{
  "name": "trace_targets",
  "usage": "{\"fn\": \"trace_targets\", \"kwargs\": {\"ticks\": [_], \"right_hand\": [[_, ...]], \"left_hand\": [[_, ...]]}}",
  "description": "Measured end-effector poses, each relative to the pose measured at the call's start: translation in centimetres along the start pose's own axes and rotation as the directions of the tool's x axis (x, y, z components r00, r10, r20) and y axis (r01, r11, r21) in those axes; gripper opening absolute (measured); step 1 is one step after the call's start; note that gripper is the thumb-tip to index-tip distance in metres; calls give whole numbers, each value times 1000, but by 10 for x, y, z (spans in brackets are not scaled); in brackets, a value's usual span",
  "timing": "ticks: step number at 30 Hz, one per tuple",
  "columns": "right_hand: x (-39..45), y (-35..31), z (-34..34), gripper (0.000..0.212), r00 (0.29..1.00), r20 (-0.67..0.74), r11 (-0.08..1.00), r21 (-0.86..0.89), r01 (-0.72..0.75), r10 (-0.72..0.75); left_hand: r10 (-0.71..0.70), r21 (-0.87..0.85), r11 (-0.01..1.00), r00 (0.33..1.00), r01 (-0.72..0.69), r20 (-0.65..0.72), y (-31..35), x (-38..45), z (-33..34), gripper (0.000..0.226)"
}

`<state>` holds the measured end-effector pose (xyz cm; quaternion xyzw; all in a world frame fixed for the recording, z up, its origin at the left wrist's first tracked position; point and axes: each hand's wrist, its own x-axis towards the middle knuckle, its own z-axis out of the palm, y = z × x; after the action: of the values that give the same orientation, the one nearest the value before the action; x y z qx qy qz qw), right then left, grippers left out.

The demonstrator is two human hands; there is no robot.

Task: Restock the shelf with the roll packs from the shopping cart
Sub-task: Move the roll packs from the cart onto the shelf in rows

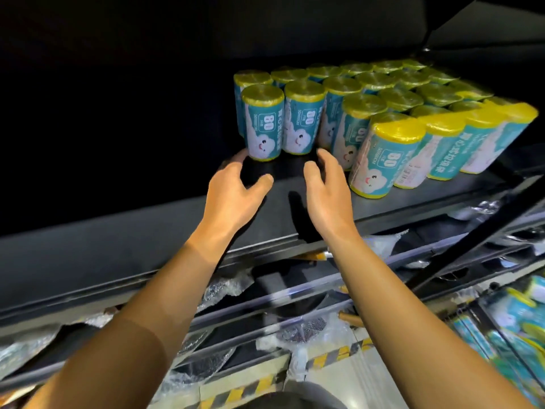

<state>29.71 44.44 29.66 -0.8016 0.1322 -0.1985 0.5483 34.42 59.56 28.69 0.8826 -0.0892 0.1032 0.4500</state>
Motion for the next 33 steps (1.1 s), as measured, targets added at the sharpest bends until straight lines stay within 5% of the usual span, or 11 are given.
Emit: {"fn": "trace_targets", "kwargs": {"ticks": [8,16,33], "right_hand": [[-100,35,-74,60,997,8,961,-266,79,-80],[-169,114,-188,62,981,-188,903,-412,-121,46],[-236,274,-471,61,795,-519,784,-332,-525,313]], "left_hand": [[186,-28,983,970,-184,156,35,-111,18,64],[423,-105,906,871,-410,252,81,-191,117,58],[360,-134,922,679,-362,640,224,-307,380,66]]}}
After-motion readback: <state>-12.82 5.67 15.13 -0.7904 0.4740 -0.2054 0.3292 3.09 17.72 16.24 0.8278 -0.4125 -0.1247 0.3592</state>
